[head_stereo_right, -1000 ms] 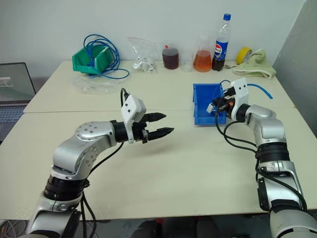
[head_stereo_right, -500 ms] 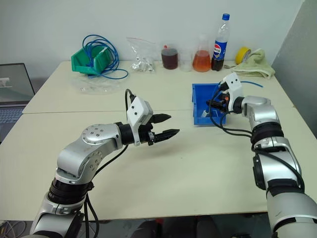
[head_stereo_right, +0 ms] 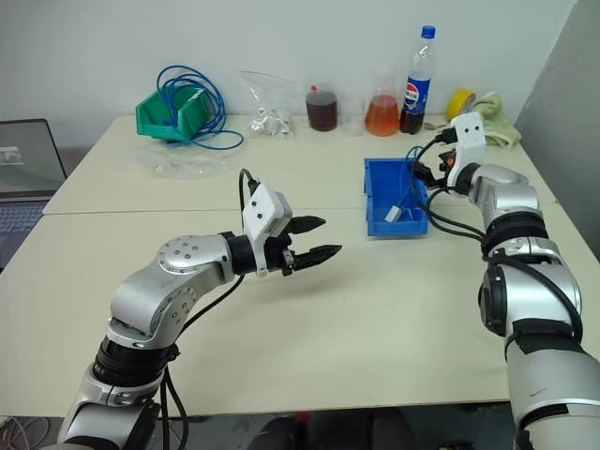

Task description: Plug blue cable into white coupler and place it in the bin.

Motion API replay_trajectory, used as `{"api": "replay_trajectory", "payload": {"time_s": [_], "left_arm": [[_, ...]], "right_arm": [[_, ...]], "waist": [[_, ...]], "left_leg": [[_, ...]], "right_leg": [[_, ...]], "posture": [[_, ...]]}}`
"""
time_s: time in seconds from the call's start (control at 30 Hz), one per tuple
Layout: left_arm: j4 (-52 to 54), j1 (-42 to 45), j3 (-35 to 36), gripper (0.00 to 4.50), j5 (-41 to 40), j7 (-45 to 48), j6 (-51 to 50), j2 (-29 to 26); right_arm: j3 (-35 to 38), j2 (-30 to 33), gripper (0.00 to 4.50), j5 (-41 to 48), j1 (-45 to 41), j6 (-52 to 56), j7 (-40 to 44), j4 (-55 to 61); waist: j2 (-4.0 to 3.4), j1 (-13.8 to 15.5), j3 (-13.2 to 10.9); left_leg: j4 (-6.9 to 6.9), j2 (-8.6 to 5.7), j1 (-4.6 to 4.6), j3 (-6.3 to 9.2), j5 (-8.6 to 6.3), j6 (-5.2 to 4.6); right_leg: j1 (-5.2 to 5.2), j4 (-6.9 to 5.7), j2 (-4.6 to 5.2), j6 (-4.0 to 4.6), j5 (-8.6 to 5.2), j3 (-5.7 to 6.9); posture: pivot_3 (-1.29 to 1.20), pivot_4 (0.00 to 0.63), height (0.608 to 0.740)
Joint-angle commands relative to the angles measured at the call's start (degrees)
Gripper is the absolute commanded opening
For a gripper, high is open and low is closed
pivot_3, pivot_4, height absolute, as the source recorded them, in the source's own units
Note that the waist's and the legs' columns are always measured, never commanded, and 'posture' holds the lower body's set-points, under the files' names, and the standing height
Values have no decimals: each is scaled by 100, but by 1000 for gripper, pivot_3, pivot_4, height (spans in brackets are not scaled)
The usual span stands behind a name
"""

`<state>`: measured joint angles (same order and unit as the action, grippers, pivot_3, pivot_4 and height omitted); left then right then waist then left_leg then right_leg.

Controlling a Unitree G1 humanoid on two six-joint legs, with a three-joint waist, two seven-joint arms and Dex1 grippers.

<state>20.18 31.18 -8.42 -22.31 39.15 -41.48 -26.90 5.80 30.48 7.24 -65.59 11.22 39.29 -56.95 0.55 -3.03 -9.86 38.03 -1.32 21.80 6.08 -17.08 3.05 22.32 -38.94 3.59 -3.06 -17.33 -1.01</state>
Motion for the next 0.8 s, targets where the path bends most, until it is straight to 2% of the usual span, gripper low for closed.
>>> {"api": "replay_trajectory", "payload": {"time_s": [0.03,0.17,0.3,0.37,0.43,0.5,0.63,0.8], "left_arm": [[343,-288,211,3135,103,-147,464,19],[386,-883,265,3135,707,-730,996,12],[283,-1388,430,3135,1302,-1600,1296,234],[263,-1640,564,3135,1379,-1909,1445,444],[108,-1961,691,3135,1646,-2366,1799,681],[-139,-2239,809,3135,1934,-2843,2202,910],[-439,-2596,962,3135,2143,-3275,2717,1225],[-549,-3038,1111,3135,2097,-3481,3136,1542]], "right_arm": [[245,-68,4476,710,1372,174,335,2958],[382,-448,4476,1624,3552,842,108,6199],[222,-1107,4476,1200,5205,158,-653,7590],[76,-1442,4476,859,5859,-361,-968,7833],[-88,-1790,4476,234,6520,-1117,-1449,7707],[-204,-2038,4476,-30,6981,-1624,-1672,7441],[-217,-2385,4476,13,7181,-1814,-1973,6990],[-238,-2374,4476,72,7083,-1959,-1999,6699]], "waist": [[0,4,0],[-4,31,2],[-5,72,3],[-5,129,6],[-6,138,7],[-6,141,7],[-6,123,7],[-6,132,7]], "left_leg": [[1,1,2,2,0,0],[-7,15,6,17,0,1],[3,4,-1,22,-1,-2],[6,0,-12,22,-2,-7],[7,-2,-22,21,-4,-10],[3,-7,-33,18,-2,-9],[-7,-7,-66,5,-2,-8],[-11,3,-90,6,-3,-10]], "right_leg": [[0,-1,2,0,0,1],[3,-1,8,0,0,5],[0,-8,14,-8,4,-7],[-10,-7,15,-19,10,-11],[-18,-7,14,-24,13,-12],[-23,-7,13,-28,15,-15],[-39,-7,-4,-25,17,-36],[-60,-4,-15,-17,21,-38]], "posture": [[0,150,740],[0,150,740],[0,150,740],[0,150,740],[0,150,740],[0,150,740],[0,150,740],[0,150,740]]}}
